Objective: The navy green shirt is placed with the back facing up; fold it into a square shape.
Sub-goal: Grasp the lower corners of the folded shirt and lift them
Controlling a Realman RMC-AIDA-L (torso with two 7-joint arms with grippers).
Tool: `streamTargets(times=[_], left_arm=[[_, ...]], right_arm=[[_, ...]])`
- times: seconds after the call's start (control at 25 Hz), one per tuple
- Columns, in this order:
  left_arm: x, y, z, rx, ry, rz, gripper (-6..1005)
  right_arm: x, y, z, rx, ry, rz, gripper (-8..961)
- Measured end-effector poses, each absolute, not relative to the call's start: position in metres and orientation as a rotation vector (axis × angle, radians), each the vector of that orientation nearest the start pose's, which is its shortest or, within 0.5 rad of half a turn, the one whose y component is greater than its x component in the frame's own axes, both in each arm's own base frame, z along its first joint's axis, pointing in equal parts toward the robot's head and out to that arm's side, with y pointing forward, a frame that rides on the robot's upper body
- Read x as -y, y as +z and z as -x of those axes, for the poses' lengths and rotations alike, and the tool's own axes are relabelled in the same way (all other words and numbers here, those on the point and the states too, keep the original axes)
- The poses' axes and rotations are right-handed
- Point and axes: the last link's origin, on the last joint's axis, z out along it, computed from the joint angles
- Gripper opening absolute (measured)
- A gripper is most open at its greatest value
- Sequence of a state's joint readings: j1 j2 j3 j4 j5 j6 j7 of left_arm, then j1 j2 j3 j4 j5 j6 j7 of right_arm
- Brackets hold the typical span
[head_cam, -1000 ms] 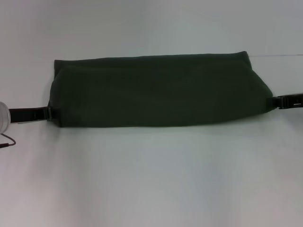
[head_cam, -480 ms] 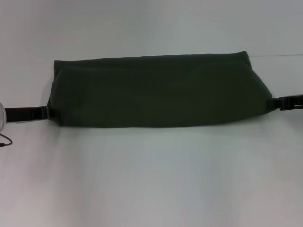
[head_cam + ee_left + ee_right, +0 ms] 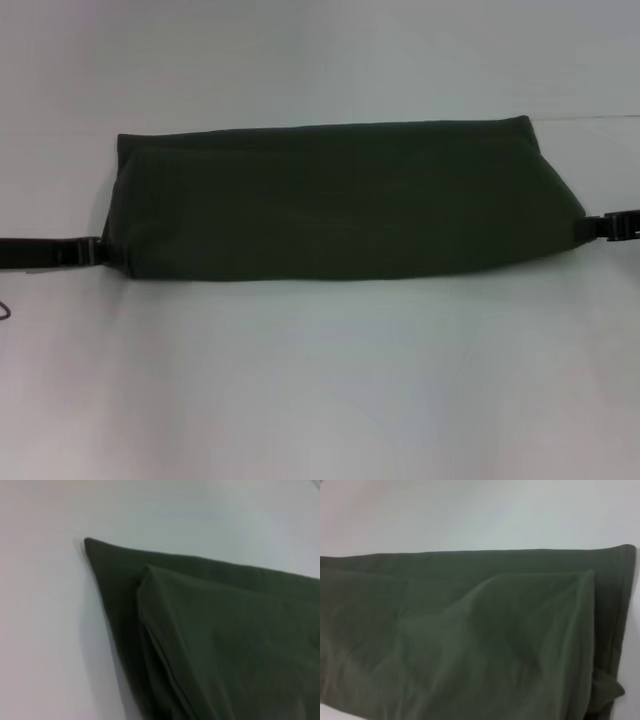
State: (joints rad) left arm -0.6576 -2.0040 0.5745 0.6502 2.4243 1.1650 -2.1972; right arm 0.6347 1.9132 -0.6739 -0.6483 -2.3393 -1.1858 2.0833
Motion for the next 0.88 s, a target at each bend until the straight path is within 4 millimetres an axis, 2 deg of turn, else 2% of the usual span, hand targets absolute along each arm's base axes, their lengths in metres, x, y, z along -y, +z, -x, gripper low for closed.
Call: streamTargets(times=[0.44, 0.64, 0.88], left_arm=[[-0.371, 0.057, 0.318, 1.557, -0.272, 2.194, 60], [-0.377, 0.063, 0.321, 1.560, -0.340, 2.115, 61], [-0.395, 0.051, 0.308, 1.574, -0.331, 2.114, 63]], right_arm=[[-0.383, 0.086, -0.331, -1.323, 0.218, 2.248, 6], [-0.383, 0.085, -0.331, -1.301, 0.212, 2.257, 6], [-0.385, 0.079, -0.328, -1.273, 0.205, 2.280, 6]])
